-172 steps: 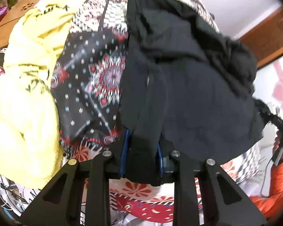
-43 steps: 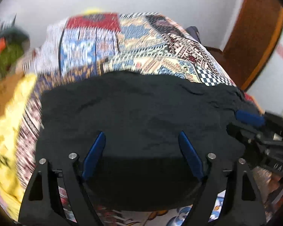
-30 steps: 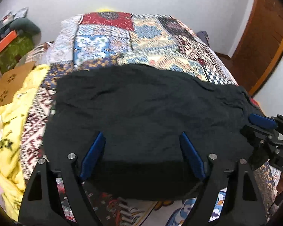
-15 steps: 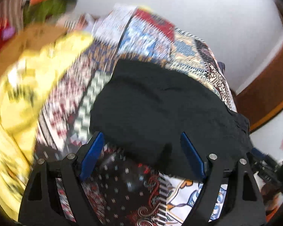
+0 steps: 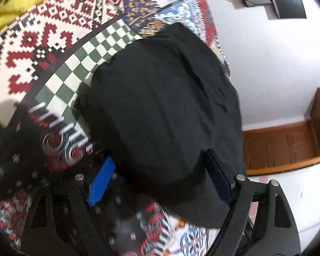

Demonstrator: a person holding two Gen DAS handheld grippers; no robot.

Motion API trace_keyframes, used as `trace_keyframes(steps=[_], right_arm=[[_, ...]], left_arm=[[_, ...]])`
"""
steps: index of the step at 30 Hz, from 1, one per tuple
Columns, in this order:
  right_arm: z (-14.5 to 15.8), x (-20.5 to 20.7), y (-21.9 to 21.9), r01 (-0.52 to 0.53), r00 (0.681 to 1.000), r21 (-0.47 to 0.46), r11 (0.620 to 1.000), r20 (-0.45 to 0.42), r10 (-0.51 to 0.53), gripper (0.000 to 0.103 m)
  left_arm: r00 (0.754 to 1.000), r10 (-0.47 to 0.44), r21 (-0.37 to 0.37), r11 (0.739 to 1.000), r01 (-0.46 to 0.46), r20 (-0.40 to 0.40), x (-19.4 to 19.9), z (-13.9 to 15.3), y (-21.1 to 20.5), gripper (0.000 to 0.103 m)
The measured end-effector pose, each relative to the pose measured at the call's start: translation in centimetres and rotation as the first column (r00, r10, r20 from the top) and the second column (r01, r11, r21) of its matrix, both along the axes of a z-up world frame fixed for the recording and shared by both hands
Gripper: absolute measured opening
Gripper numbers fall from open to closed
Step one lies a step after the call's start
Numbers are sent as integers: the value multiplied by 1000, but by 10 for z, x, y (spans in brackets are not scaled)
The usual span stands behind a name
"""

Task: Fold large clothes
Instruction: 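Grasp the folded jacket edge with the left gripper and lift it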

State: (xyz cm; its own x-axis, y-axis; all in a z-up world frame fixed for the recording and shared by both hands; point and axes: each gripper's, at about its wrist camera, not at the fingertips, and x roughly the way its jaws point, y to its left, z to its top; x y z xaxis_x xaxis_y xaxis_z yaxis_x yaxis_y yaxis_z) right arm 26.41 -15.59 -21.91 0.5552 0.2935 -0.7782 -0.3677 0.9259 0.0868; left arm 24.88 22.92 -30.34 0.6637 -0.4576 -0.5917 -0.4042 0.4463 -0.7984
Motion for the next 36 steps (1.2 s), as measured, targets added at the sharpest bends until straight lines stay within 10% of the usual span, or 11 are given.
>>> trace_keyframes(steps=[12, 15, 22, 36], right_arm=[[0, 2, -3, 6, 1000, 12, 1000, -6, -6, 59], [1, 3, -3, 12, 1000, 11, 1000, -14, -11, 59], [11, -1, -1, 24, 999, -15, 1000, -31, -25, 59], [52, -22, 55, -110, 994, 55, 992, 20, 109, 59]], left_arm=[[990, 133, -74, 989, -129, 51, 41, -22, 11, 85], [984, 179, -50, 983, -178, 18, 41, -20, 13, 71], [984, 175, 140, 974, -176, 20, 34, 26, 8, 32], [947, 227, 431, 849, -306, 226, -57, 143, 5, 27]])
